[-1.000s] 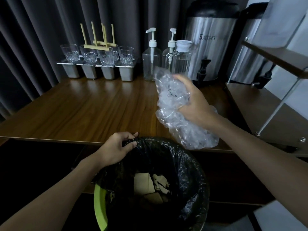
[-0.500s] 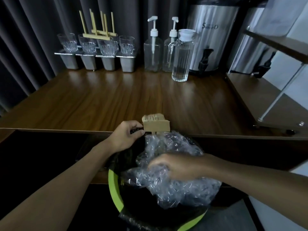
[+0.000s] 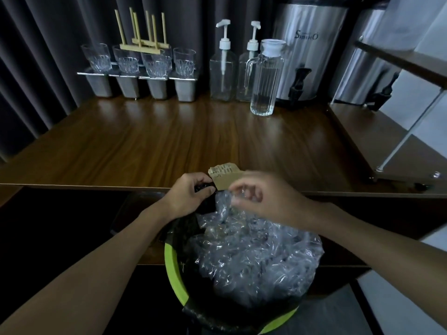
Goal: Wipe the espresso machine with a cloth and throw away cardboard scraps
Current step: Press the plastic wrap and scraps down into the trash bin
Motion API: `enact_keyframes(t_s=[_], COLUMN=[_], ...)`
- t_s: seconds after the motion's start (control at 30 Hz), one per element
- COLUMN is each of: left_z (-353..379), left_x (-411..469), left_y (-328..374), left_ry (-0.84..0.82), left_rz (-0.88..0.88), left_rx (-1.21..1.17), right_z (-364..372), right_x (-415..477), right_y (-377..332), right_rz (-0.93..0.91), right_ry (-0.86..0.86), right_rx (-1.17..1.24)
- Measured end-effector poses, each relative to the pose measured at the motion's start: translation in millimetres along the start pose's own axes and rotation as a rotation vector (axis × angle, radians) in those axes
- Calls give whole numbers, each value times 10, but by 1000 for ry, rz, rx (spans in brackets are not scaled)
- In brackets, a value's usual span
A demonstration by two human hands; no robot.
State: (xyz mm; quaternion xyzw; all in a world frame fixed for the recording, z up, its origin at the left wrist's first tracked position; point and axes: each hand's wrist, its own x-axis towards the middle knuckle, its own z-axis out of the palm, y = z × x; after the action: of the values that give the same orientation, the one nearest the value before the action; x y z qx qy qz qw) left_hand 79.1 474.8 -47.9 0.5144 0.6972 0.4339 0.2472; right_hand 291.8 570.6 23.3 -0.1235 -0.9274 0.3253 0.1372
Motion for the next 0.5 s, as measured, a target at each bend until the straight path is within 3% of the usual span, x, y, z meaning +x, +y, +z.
enact_keyframes(t_s=[0.1, 0.23, 0.5], left_z=[0, 3, -9], left_x=[-1, -7, -13], left_y=[8, 24, -10], left_ry=[0, 7, -4], left_rz=[2, 10, 38], left_rx=[0, -1, 25], right_z=[-66, -61, -11], right_x=[233, 491, 570], right_y=[181, 416, 555], right_rz=[0, 260, 361], right_ry=[238, 97, 77], right_rx=[-170, -210, 86])
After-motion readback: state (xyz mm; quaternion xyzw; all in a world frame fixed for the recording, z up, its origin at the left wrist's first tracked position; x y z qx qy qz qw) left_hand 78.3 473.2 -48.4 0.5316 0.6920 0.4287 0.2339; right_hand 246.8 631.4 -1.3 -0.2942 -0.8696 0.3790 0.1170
